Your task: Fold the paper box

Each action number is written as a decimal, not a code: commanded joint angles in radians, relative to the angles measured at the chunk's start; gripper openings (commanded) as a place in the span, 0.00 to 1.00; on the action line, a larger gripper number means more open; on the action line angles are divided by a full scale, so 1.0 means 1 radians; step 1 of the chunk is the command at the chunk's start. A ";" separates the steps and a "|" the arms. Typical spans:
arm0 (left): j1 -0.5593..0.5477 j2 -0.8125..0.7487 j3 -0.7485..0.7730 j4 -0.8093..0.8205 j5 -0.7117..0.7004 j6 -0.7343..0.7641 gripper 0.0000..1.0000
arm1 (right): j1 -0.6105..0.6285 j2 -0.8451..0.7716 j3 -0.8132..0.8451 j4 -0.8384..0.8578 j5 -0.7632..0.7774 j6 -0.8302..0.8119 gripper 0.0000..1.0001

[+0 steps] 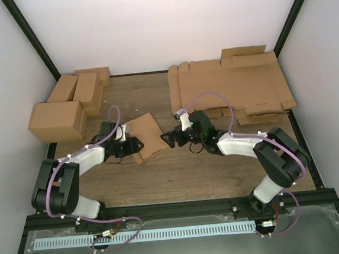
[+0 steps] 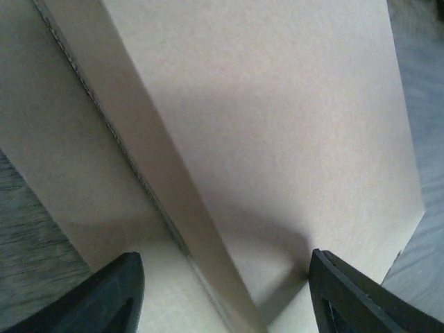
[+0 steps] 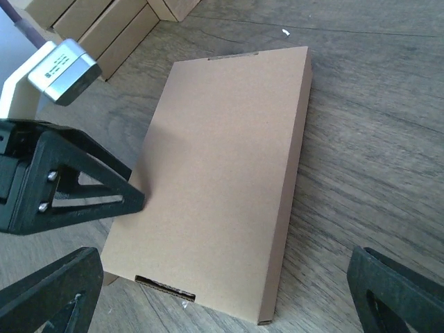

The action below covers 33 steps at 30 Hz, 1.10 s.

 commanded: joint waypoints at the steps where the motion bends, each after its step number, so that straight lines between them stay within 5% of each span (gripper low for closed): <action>1: -0.008 -0.067 -0.023 -0.039 -0.085 -0.029 0.72 | -0.003 0.013 0.008 0.005 0.005 0.005 1.00; 6: 0.036 -0.146 -0.049 -0.008 -0.072 -0.071 0.79 | -0.003 0.019 0.014 -0.004 0.002 0.004 1.00; 16: 0.081 -0.069 -0.076 0.045 -0.010 -0.082 0.82 | -0.003 0.029 0.007 0.032 -0.006 -0.009 1.00; 33: 0.092 0.006 -0.088 0.120 0.049 -0.120 0.69 | -0.003 0.157 0.090 -0.004 -0.051 -0.004 0.96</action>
